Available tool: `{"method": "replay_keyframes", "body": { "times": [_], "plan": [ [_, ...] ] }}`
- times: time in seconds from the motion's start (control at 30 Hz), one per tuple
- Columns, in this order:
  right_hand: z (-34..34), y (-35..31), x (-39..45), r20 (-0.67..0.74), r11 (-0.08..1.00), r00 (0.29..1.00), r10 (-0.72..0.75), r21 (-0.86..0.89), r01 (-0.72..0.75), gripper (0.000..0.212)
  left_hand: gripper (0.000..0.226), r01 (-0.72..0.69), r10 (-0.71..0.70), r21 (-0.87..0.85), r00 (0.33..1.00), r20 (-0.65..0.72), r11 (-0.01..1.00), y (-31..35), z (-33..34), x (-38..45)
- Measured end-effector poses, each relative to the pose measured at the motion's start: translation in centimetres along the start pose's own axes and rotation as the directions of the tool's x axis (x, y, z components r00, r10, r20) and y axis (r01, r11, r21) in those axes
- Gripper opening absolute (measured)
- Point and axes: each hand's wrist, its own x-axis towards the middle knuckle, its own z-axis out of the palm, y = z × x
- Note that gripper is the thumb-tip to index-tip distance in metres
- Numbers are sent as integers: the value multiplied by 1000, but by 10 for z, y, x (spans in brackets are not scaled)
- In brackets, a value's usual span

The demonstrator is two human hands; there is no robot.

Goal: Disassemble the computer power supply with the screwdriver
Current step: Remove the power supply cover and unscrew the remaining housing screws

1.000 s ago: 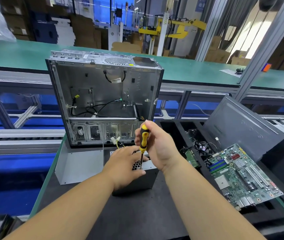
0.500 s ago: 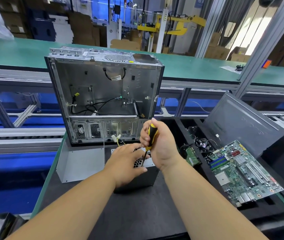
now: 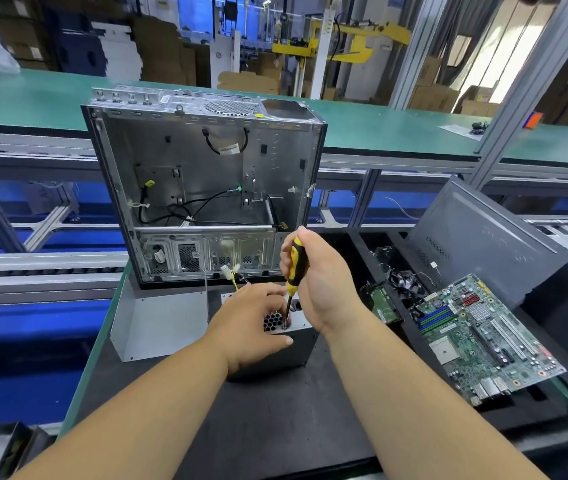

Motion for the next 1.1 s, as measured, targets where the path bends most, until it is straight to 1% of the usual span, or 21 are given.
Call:
{"method": "replay_keyframes", "body": {
  "times": [0.1, 0.17, 0.27, 0.37, 0.4, 0.5, 0.63, 0.7, 0.8, 0.9, 0.97, 1.03, 1.1],
  "plan": [
    [5, 1, -2, 44, 997, 997, -56, 50, 54, 23, 17, -7, 7, 9, 999, 31, 1000, -3, 0, 1],
    [4, 2, -2, 69, 994, 995, -68, 93, 62, 20, 18, -5, 5, 4, 999, 33, 1000, -2, -2, 1],
    [2, 5, -3, 82, 991, 993, -82, 115, 72, 26, 26, -11, 11, -16, 1000, 18, 1000, 0, -3, 2],
    [-1, 6, -4, 81, 984, 992, -93, 160, 80, 33, 15, -1, 1, -32, 1000, 14, 999, 0, -3, 3],
    [-2, 7, -4, 76, 985, 992, -99, 147, 87, 34, 12, 1, 0, -28, 1000, 17, 1000, -1, -3, 3],
    [-5, 5, -3, 55, 994, 993, -103, 44, 101, 29, 11, 2, -1, -10, 1000, 26, 1000, -2, -3, 2],
    [-9, 2, -1, 37, 996, 997, -61, 68, 59, 26, 20, -3, 2, 14, 999, 54, 1000, -1, -5, 2],
    [-10, 1, -1, 32, 996, 999, -38, 84, 35, 28, 21, -2, 0, 31, 998, 60, 1000, -1, -5, 2],
    [-5, 2, -2, 14, 995, 1000, -10, 102, 9, 48, 16, 2, -3, 30, 999, 48, 1000, 0, -3, 2],
    [7, 6, -2, 4, 994, 998, -63, 90, 62, 55, 13, -6, 4, 40, 999, 37, 999, 1, -4, 2],
    [12, 9, 0, 36, 994, 998, -57, 97, 53, 56, 13, 1, -2, 32, 1000, 31, 999, 2, -4, 2],
    [10, 8, 2, 78, 989, 996, -42, 148, 30, 55, 13, 3, -3, 25, 999, 35, 1000, 2, -5, 2],
    [3, 6, 2, 99, 981, 994, -41, 193, 22, 46, 13, 8, -10, 28, 999, 47, 1000, 1, -4, 3]
  ]
}}
